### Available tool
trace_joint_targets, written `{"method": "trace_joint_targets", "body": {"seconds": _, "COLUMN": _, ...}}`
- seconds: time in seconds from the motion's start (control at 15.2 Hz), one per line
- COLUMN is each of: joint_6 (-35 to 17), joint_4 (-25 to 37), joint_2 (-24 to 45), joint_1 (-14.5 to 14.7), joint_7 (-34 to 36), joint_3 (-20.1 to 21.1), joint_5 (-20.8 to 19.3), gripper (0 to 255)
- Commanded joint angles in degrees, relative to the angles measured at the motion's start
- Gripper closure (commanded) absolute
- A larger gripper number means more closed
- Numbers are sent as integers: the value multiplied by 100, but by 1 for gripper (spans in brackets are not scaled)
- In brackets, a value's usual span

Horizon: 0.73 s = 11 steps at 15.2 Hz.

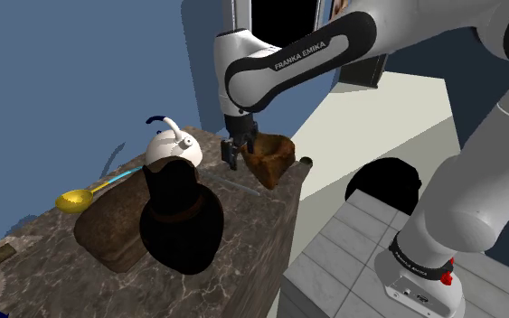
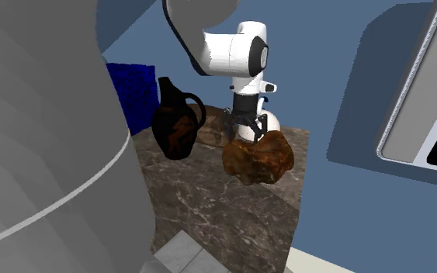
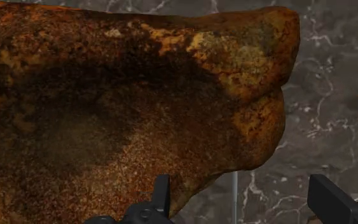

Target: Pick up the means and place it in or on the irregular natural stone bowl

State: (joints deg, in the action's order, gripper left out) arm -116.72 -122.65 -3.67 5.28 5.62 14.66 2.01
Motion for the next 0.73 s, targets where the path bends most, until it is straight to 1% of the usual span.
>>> {"method": "trace_joint_targets", "body": {"seconds": 0.0, "joint_6": -166, "joint_4": 217, "joint_2": 461, "joint_1": 34, "joint_7": 126, "joint_3": 59, "joint_5": -139, "gripper": 0}}
{"method": "trace_joint_targets", "body": {"seconds": 0.13, "joint_6": -290, "joint_4": 523, "joint_2": 902, "joint_1": 94, "joint_7": 263, "joint_3": 115, "joint_5": -296, "gripper": 0}}
{"method": "trace_joint_targets", "body": {"seconds": 0.2, "joint_6": -316, "joint_4": 607, "joint_2": 1015, "joint_1": 114, "joint_7": 298, "joint_3": 125, "joint_5": -338, "gripper": 0}}
{"method": "trace_joint_targets", "body": {"seconds": 0.66, "joint_6": -824, "joint_4": 323, "joint_2": 1249, "joint_1": 125, "joint_7": 356, "joint_3": 118, "joint_5": -423, "gripper": 0}}
